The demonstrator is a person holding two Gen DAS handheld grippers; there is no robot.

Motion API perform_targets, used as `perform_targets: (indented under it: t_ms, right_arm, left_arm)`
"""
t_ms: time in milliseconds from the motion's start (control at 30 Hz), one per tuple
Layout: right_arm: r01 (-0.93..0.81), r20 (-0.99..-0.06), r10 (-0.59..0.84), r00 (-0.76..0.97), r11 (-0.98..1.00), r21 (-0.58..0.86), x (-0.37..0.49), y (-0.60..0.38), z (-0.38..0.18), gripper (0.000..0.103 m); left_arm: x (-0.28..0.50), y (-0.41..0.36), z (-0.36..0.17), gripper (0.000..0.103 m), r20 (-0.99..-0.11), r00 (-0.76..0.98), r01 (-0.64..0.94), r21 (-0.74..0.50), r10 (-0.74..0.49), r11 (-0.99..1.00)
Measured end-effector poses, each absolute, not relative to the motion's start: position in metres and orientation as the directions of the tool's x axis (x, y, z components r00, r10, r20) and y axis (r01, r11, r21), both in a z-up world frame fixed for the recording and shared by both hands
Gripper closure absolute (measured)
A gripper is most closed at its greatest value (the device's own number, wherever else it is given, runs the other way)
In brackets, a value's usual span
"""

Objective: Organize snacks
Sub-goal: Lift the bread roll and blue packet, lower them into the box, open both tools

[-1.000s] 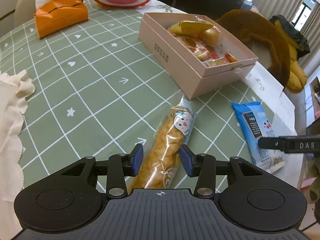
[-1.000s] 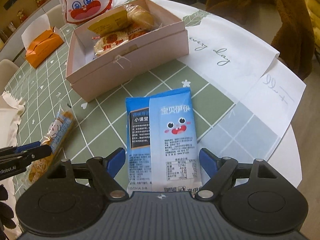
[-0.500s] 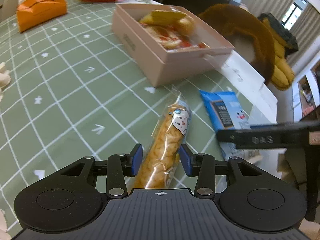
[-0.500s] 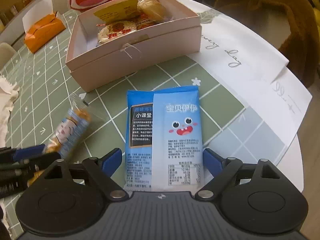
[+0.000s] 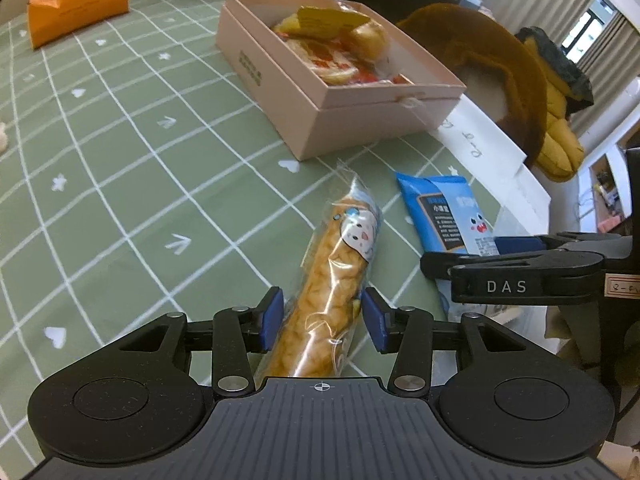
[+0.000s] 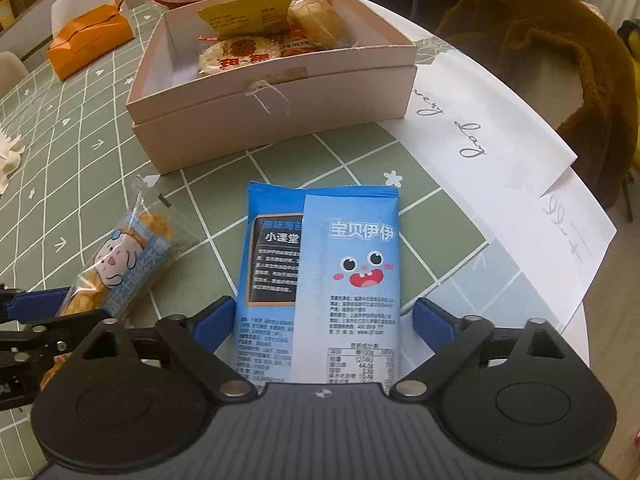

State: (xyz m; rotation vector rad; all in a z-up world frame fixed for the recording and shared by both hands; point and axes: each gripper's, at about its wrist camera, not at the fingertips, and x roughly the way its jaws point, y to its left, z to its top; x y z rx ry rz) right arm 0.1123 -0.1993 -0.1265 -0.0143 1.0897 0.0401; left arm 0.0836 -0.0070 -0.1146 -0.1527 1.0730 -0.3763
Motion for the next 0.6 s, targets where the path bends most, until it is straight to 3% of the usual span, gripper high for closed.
perform_targets:
  t_ms: [600]
  right_arm:
    - [-0.04,-0.842,0.067,0.535,0.998,0.054,0.086,-0.246,-0.104,0.018]
  left_arm:
    - [0.078,-0.037,-0.113,0.058,-0.871,0.425,0.186,-0.183,-0.247,0.965]
